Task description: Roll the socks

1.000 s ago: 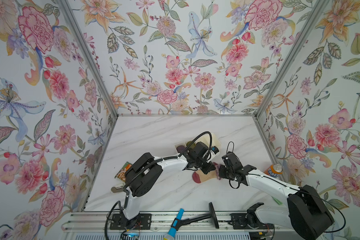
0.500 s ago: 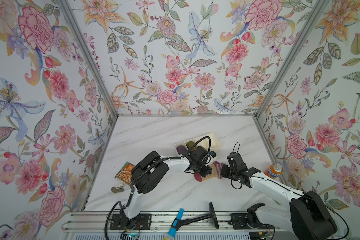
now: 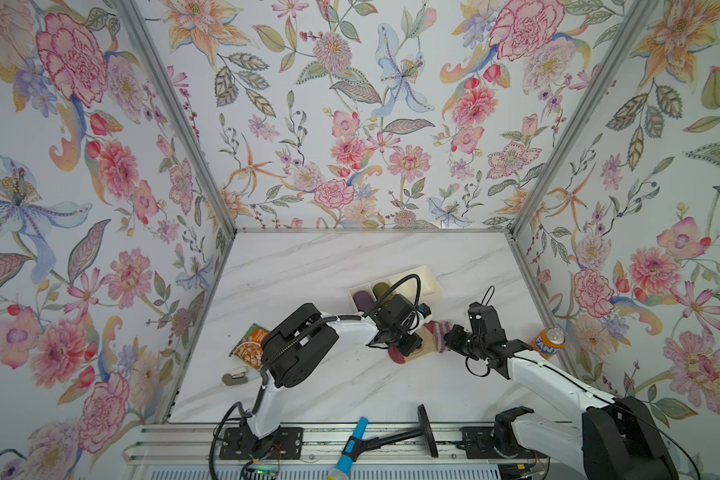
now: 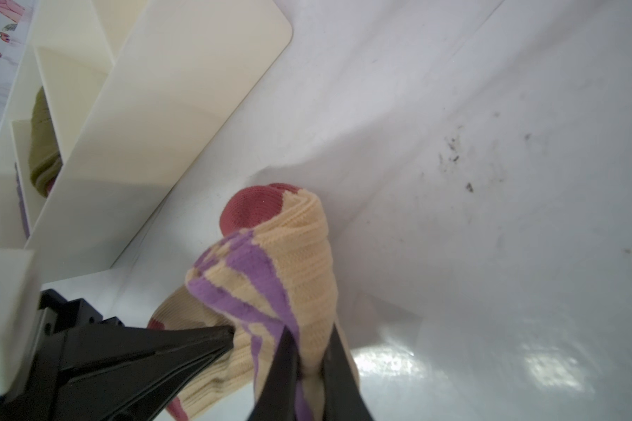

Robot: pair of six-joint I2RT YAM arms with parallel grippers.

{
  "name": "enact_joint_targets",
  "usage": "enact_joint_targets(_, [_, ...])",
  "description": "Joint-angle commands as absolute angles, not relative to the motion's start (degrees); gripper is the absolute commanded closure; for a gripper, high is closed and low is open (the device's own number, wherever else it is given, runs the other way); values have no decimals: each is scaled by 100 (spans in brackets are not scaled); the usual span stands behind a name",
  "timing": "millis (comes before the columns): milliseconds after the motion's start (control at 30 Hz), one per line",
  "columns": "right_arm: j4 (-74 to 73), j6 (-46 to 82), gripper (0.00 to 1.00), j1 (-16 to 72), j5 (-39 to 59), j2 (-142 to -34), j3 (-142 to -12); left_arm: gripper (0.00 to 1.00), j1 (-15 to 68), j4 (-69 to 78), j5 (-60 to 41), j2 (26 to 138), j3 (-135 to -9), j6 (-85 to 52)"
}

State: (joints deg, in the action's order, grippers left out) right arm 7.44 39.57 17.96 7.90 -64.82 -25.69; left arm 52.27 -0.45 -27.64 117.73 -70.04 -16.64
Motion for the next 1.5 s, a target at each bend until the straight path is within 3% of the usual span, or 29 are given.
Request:
enact_joint_targets(0, [556,4036,94,1739,847,-6458,-2494,98,5194,-956,-2255,11980,-6553,-1496])
enact_joint_targets(300, [490,4043,93,1625,999,-6727,-2466,99,5195,-1285,-2101,12005,-6317,-1260])
enact_joint_targets(767, [248,4146,93,1148,2189,-6641,-2302,100,5199,-1300,-2071,12091,-6144,-1178])
enact_joint_targets(1467, [755,3861,95,1097,1514,-7099,-2397,100,5194,-1052,-2780,11652,-6115,-1239])
